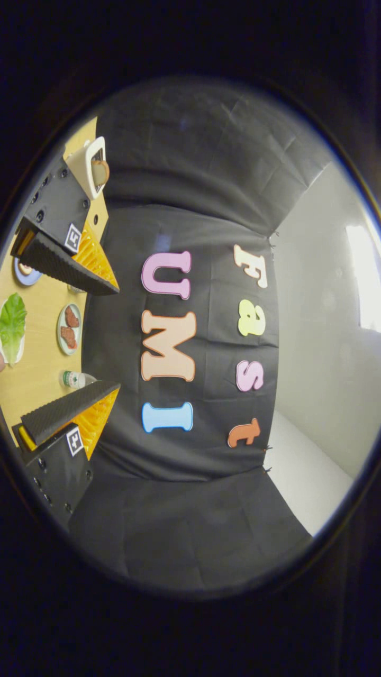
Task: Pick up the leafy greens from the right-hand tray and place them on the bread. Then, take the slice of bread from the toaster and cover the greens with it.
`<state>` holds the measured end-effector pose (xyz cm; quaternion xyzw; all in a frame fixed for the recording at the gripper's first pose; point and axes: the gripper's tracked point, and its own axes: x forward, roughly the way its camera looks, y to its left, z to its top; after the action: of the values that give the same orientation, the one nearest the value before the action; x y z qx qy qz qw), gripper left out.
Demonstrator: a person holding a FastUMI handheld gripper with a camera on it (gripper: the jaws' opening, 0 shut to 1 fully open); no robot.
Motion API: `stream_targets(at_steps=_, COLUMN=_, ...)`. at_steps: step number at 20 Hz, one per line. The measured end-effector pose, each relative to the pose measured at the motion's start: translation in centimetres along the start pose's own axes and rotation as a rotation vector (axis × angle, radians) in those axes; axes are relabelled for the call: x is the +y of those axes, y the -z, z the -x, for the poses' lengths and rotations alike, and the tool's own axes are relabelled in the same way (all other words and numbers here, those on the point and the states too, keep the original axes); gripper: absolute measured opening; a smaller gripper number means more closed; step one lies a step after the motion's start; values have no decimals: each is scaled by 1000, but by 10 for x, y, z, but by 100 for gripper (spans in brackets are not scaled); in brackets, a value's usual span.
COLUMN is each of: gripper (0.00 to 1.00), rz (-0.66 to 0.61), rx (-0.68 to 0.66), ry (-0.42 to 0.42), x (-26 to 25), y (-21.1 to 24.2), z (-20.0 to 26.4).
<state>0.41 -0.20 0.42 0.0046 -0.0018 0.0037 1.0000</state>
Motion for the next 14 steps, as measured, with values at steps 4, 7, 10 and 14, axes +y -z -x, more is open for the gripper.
stream_targets(at_steps=4, gripper=100, rz=-5, rx=12, ry=-4, x=3, y=4, z=-8)
stream_targets(at_steps=7, gripper=100, rz=-13, rx=11, ry=-14, x=11, y=6, z=-13)
stream_targets(at_steps=10, gripper=100, rz=15, rx=5, ry=-26, x=15, y=6, z=-15)
stream_targets(at_steps=14, gripper=100, rz=26, rx=-16, ry=-47, x=23, y=2, z=-19)
